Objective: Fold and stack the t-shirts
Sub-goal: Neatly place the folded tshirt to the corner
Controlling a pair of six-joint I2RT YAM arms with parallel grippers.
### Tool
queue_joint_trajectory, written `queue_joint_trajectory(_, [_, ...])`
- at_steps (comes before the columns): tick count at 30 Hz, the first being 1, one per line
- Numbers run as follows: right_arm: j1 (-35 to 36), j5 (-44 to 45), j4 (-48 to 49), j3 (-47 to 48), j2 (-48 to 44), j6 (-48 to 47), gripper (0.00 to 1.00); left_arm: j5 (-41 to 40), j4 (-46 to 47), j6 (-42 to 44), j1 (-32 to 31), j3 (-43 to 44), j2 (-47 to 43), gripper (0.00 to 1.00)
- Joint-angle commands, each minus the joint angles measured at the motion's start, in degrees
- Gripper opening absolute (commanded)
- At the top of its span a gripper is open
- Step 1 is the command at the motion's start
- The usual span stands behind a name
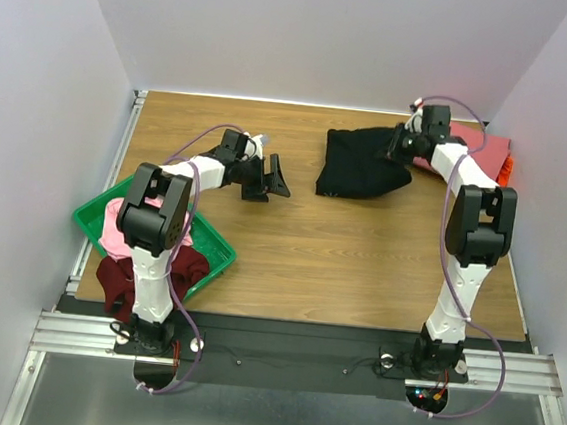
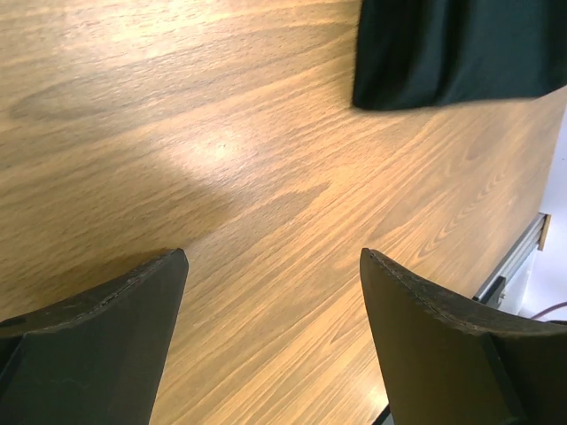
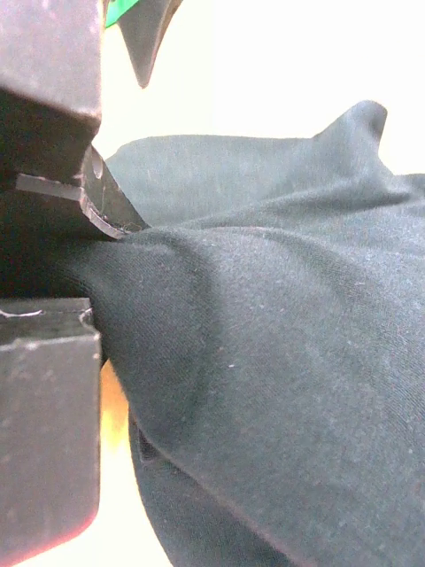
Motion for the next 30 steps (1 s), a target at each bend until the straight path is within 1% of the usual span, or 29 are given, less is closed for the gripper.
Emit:
queue_joint_trajectory(1, [-1.6, 1.7, -1.7, 9.0, -2.8, -2.6, 0.0, -1.2, -0.8, 1.8, 0.1, -1.5, -4.1, 0.91])
queue_joint_trajectory(2, [-1.6, 1.9, -2.1, 12.8, -2.2, -2.9, 0.0, -1.3, -1.0, 1.9, 0.1, -1.6, -4.1, 0.91])
queue_joint_trajectory(3, [-3.5, 2.2, -2.5, 14.5, -1.5, -3.1, 0.0, -1.4, -1.0, 2.1, 0.1, -1.7, -4.2, 0.91])
queue_joint_trajectory(4, [-3.9, 2.9, -3.0, 18.0, -0.4, -3.3, 0.0, -1.4, -1.0, 2.3, 0.0, -2.0, -4.2, 0.91])
queue_joint_trajectory(8, [-7.0, 4.2, -3.6, 25.3, 2.3, -3.6, 0.0, -1.4, -1.0, 2.2, 0.1, -1.9, -3.7, 0.91])
queue_joint_trajectory(18, [-14.4, 4.8, -3.9, 38.1, 9.8, -1.4, 0.0, -1.4, -2.8, 3.2, 0.1, -0.7, -3.0, 0.91])
queue_joint_trajectory(22, [-16.3, 5.1, -4.0, 38.2, 11.6, -0.6, 0.0, -1.4, -3.5, 3.5, 0.1, -0.3, -2.8, 0.91])
queue_joint_trajectory(30, [-17.6, 11.6, -4.2, 35.3, 11.1, -5.5, 0.0, -2.0, -4.8, 4.0, 0.1, 0.3, -2.2, 0.91])
